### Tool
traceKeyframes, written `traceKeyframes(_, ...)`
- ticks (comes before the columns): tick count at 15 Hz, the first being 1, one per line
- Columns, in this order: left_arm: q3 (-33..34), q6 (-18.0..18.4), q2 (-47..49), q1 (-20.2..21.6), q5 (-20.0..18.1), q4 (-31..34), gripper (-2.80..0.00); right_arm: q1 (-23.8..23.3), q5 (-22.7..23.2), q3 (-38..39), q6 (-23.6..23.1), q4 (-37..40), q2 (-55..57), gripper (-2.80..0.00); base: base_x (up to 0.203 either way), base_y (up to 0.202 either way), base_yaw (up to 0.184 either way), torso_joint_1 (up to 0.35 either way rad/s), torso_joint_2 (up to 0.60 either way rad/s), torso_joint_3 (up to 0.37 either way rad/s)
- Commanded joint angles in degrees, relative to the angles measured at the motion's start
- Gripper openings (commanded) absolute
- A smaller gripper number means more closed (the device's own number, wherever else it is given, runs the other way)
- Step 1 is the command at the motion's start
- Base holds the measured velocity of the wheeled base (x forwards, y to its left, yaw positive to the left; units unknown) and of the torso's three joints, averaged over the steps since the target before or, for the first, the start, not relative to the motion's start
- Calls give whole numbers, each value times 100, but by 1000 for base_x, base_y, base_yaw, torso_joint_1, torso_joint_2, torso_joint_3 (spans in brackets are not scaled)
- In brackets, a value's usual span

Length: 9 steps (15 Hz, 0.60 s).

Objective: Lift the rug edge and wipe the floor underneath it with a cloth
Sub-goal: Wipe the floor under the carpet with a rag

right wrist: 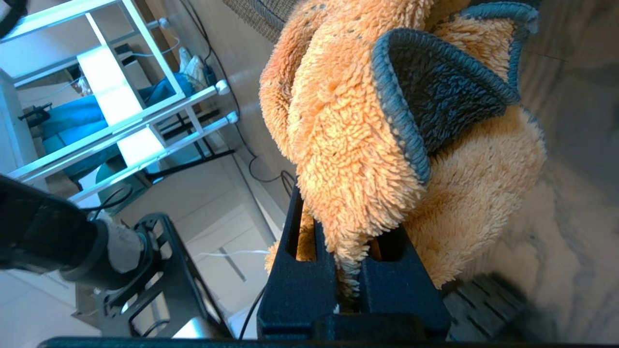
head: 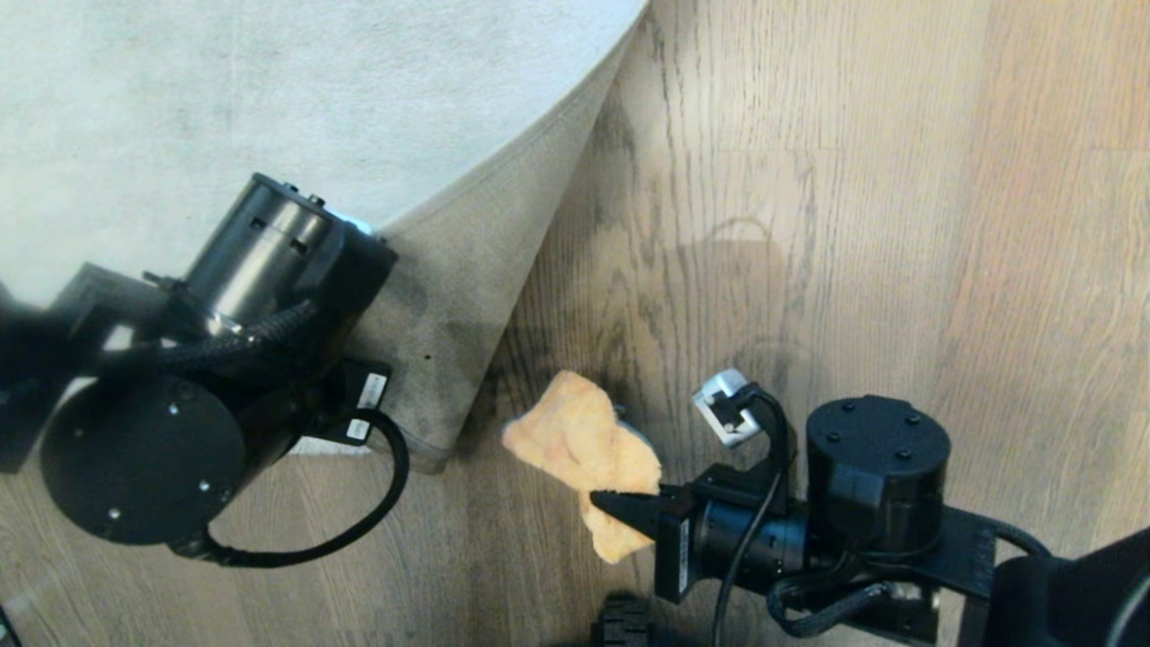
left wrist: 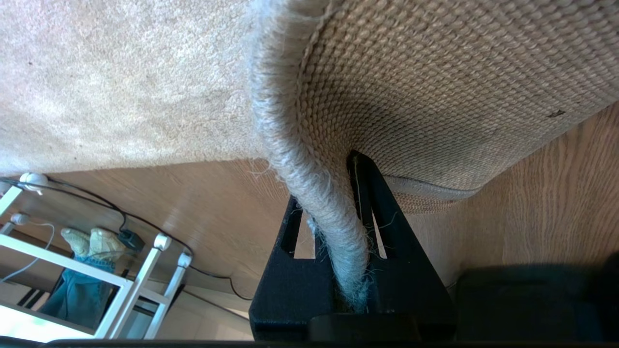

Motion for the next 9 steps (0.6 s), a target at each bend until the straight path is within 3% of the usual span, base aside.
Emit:
traceKeyframes(1, 3, -19, 32, 0, 33, 14, -280, 78, -53, -5, 13, -266, 441, -280, 0, 0, 0, 0, 0, 0)
traceKeyframes(5, 3, -28, 76, 0, 33, 14, -280, 321, -543, -214, 29, -1118, 1306, -280, 0, 0, 0, 0, 0, 0)
traceKeyframes(9, 3, -28, 94, 0, 33, 14, -280, 391, -1318, -1049, 60, -1252, 1854, -280, 0, 0, 0, 0, 0, 0)
